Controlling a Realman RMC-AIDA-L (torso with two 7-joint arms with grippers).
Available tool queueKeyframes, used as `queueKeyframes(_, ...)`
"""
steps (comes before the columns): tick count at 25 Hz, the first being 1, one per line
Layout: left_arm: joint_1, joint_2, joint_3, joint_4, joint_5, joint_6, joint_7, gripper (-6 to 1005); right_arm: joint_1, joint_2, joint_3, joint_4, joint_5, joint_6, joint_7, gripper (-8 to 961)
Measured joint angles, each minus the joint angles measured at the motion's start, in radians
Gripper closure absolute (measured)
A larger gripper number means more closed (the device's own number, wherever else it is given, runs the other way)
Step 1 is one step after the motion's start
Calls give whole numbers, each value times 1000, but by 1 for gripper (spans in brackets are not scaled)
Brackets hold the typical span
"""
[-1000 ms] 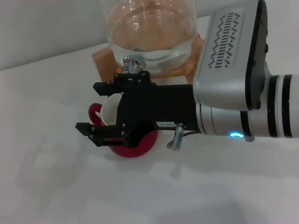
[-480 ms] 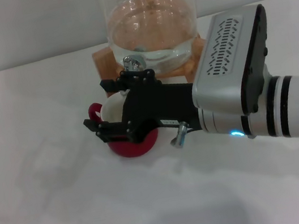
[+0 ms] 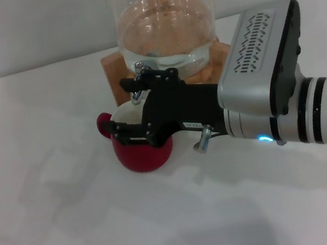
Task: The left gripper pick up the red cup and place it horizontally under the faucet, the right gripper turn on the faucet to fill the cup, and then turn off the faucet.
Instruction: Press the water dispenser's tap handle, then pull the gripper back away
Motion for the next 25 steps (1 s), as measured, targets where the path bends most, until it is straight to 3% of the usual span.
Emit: queueKeyframes(25, -2, 1, 0, 0, -1, -6, 0, 136, -54, 2, 23, -45, -1, 59, -5, 218)
